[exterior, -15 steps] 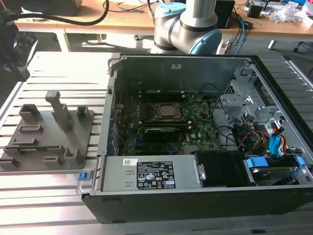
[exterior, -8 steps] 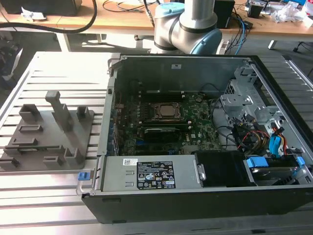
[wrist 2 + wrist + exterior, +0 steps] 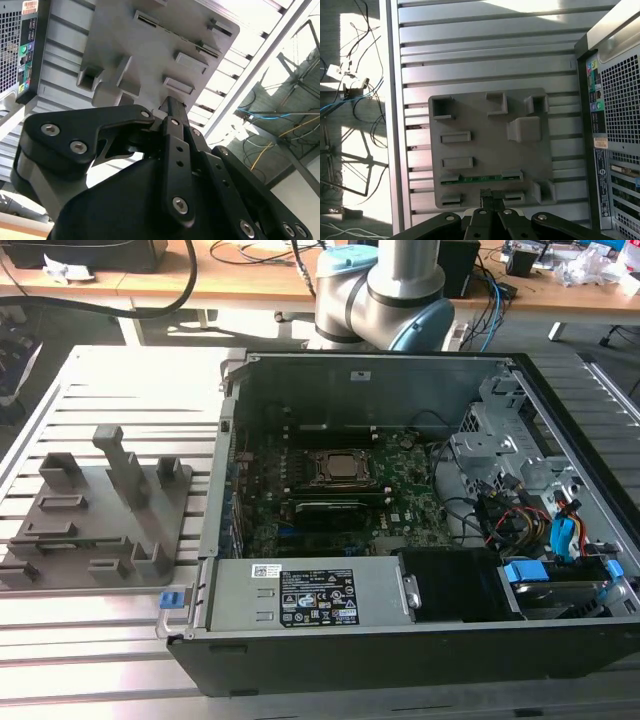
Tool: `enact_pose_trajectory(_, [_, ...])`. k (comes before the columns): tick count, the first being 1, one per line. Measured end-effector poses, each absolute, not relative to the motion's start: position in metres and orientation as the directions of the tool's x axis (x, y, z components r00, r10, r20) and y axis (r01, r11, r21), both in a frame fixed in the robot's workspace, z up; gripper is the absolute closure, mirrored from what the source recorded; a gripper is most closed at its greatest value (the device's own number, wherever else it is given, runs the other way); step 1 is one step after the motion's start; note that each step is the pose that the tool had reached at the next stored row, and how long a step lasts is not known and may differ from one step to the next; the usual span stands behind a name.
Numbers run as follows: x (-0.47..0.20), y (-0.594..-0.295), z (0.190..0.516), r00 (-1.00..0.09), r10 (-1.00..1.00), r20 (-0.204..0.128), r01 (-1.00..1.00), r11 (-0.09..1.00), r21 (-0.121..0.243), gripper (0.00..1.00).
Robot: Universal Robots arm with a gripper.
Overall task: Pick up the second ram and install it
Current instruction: 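Reach for the second ram, then pick up the second ram and move it above second insertion slot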
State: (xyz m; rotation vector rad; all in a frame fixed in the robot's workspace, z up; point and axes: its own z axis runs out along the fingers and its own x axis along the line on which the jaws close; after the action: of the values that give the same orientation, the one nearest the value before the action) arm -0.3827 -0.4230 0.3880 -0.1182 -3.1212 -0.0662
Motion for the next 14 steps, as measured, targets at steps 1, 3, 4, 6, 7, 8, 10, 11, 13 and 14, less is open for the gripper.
enact_pose_trajectory(1, [-0.3827,-0.423,0.388,-0.997,0.075,0.019,0.076,0.996,0.042,0.89])
enact_pose_trajectory(3, [-0.3827,-0.423,0.3881,-0.997,0.075,0.019,0.076,0.996,0.042,0.89])
enact_pose_trajectory(4, [-0.3827,-0.423,0.3881,-0.997,0.075,0.019,0.076,0.996,0.042,0.89])
enact_pose_trajectory(6, [-0.3827,-0.423,0.3881,-0.997,0.075,0.02,0.076,0.996,0.042,0.89])
enact_pose_trajectory(7, [-0.3827,-0.423,0.3881,-0.997,0.075,0.02,0.076,0.996,0.042,0.89])
enact_pose_trajectory(8, [-0.3827,-0.423,0.3881,-0.997,0.075,0.02,0.076,0.996,0.042,0.89])
enact_pose_trajectory(10, [-0.3827,-0.423,0.3881,-0.997,0.075,0.02,0.076,0.996,0.042,0.89])
enact_pose_trajectory(11, [-0.3827,-0.423,0.3881,-0.997,0.074,0.02,0.075,0.996,0.041,0.89])
enact_pose_trajectory(13, [-0.3827,-0.423,0.388,-0.999,0.047,0.02,0.048,0.998,0.041,0.89])
enact_pose_trajectory(14, [-0.3827,-0.423,0.388,-0.999,0.034,0.02,0.034,0.999,0.041,0.89])
